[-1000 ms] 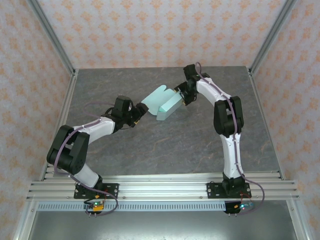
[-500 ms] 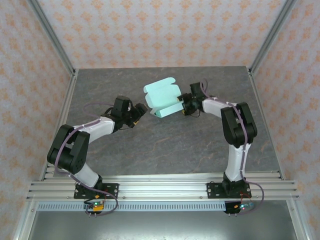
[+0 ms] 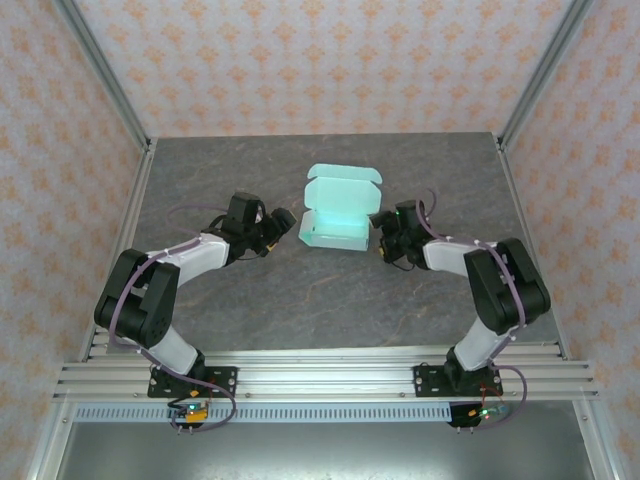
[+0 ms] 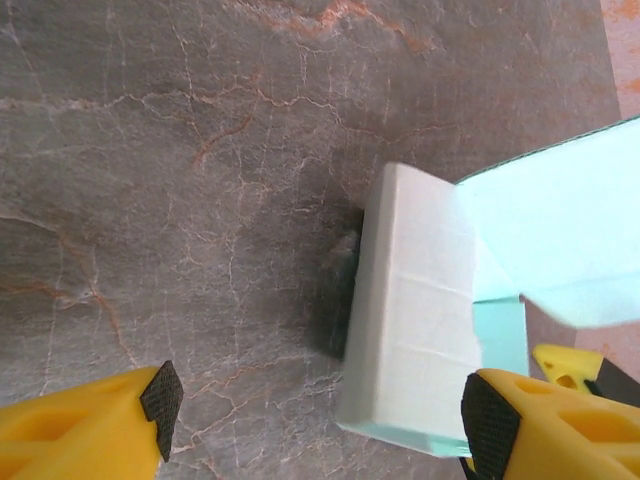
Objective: Fold the paper box
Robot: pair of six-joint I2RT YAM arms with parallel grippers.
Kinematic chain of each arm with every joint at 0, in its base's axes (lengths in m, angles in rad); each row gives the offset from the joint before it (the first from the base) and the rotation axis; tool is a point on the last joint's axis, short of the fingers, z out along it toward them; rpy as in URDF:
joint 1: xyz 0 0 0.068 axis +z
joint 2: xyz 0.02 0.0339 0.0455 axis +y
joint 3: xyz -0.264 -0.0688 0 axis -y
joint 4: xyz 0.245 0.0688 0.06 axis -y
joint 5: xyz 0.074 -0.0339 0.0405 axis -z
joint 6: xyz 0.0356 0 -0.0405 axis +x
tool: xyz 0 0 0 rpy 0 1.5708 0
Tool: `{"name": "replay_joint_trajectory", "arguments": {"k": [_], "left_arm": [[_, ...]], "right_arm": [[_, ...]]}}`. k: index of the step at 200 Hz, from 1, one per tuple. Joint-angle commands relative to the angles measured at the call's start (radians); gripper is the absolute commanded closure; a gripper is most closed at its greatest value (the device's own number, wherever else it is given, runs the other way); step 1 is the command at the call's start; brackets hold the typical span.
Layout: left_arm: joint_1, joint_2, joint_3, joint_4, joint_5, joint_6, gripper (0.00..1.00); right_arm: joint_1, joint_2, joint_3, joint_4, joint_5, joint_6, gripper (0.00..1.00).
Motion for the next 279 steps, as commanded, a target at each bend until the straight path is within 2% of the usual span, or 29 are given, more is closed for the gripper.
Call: {"name": "replay_joint_trajectory", "arguments": {"k": [1,31,59,75,103,117,142,164,196,213,232,243,258,279], "left_arm": [[-0.003,0.006,-0.001,0.003,0.001,0.039,0.22],[-0.003,0.032,0.039,-0.028,-0.009,0.129,0.23],[-0.005,0.060,0.091,-0.067,-0.034,0.272,0.27],[-0.005,0.090,0.105,-0.045,0.001,0.333,0.30],[-0.008,0.147,0.099,0.065,0.107,0.342,0.35],[-0.008,0.169,0.097,0.079,0.106,0.346,0.38],[-0.009,0.184,0.088,0.091,0.106,0.375,0.37],[-0.009,0.190,0.084,0.108,0.130,0.394,0.36],[-0.012,0.193,0.085,0.113,0.153,0.403,0.35],[-0.014,0.197,0.084,0.110,0.148,0.407,0.35],[-0.014,0.193,0.084,0.102,0.143,0.411,0.36],[-0.014,0.188,0.079,0.101,0.132,0.412,0.36],[-0.013,0.191,0.080,0.101,0.126,0.415,0.36],[-0.014,0.191,0.083,0.099,0.126,0.406,0.35]], "right_arm": [[0.003,-0.064,0.009,-0.141,0.039,-0.082,0.23],[0.003,-0.105,0.049,-0.253,0.059,-0.230,0.24],[0.003,-0.170,0.013,-0.237,0.049,-0.362,0.27],[0.000,-0.220,-0.002,-0.238,0.042,-0.417,0.28],[-0.041,-0.271,-0.001,-0.224,-0.063,-0.502,0.34],[-0.079,-0.279,0.015,-0.234,-0.102,-0.538,0.36],[-0.145,-0.280,0.042,-0.199,-0.192,-0.605,0.37],[-0.152,-0.241,0.174,-0.305,-0.245,-0.799,0.36],[-0.149,-0.194,0.343,-0.434,-0.233,-1.117,0.32],[-0.134,-0.203,0.381,-0.443,-0.262,-1.338,0.32],[-0.089,-0.198,0.454,-0.540,-0.239,-1.619,0.30],[-0.064,-0.158,0.525,-0.612,-0.198,-1.722,0.28],[-0.044,-0.064,0.676,-0.788,-0.205,-1.844,0.26],[-0.012,0.074,0.859,-0.952,-0.174,-1.960,0.26]]}}
